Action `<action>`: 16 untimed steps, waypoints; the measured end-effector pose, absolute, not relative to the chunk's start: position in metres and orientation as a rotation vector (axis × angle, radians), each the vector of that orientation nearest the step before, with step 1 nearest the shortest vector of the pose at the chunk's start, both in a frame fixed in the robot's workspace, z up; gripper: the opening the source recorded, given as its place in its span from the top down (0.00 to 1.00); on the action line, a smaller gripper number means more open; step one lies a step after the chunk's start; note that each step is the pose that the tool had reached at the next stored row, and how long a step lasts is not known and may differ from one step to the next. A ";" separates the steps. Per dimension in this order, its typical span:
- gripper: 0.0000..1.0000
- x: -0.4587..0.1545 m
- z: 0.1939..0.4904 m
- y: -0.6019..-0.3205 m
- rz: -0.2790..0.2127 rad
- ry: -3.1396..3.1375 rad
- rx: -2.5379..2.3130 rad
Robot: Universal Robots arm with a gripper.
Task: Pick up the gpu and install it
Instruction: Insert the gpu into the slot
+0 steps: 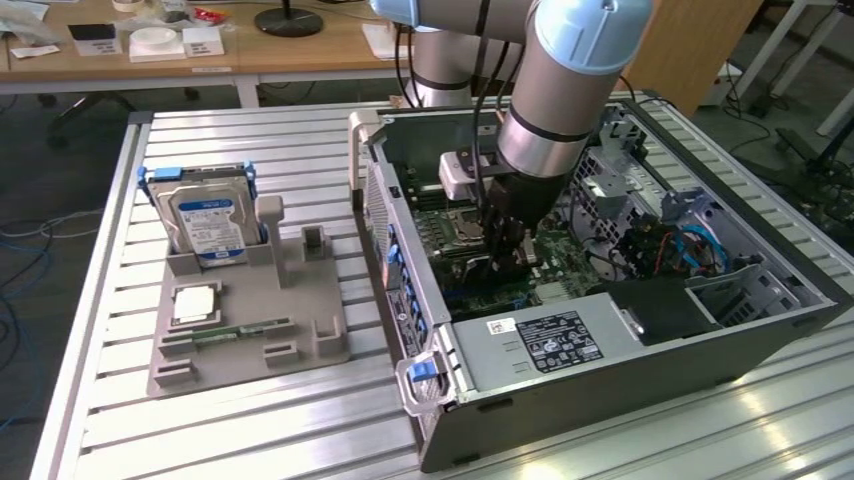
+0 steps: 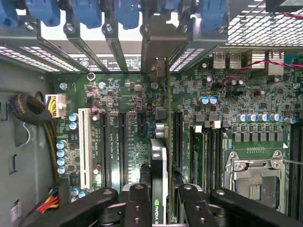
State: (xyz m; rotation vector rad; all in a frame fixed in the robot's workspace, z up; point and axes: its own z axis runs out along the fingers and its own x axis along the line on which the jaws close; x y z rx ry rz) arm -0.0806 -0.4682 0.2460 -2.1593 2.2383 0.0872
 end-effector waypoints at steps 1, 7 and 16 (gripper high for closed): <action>0.73 -0.081 0.246 -0.468 0.087 2.238 -2.159; 0.73 -0.081 0.246 -0.468 0.088 2.238 -2.159; 0.73 -0.083 0.242 -0.468 0.086 2.238 -2.159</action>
